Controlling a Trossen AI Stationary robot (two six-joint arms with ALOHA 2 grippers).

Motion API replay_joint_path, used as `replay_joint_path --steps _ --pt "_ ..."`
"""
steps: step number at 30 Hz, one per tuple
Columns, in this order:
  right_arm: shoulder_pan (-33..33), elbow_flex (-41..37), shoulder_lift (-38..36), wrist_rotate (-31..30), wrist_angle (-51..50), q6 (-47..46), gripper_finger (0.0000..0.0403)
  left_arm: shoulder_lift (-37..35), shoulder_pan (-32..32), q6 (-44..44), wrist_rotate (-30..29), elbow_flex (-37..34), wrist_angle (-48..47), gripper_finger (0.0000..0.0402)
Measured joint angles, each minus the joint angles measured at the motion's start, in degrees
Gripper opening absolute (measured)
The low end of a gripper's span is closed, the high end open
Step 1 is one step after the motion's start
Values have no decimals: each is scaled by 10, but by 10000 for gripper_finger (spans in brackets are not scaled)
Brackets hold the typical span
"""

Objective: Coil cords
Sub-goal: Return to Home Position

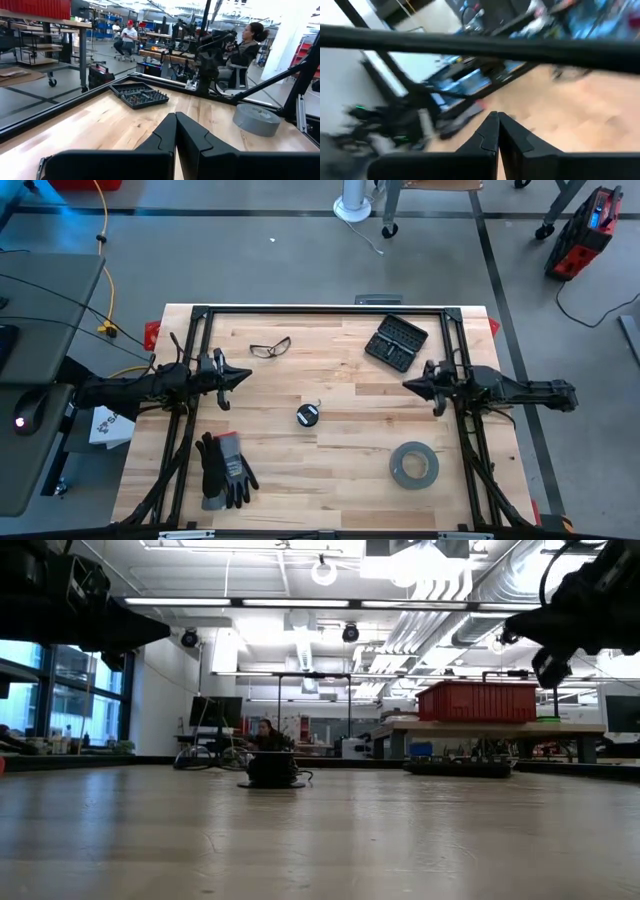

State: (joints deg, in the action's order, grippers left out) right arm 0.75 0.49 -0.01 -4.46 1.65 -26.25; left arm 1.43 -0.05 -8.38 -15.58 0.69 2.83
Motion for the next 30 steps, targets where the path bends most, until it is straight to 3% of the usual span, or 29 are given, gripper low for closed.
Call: replay_joint_path --steps 3,7,30 --pt "0 0 0 37 -5 -85 0 0 0 0 0 0 0 1" --pt "0 0 0 43 -6 -123 0 0 0 0 0 0 0 1" --pt "0 0 10 43 -7 -123 0 0 0 0 0 0 0 1"
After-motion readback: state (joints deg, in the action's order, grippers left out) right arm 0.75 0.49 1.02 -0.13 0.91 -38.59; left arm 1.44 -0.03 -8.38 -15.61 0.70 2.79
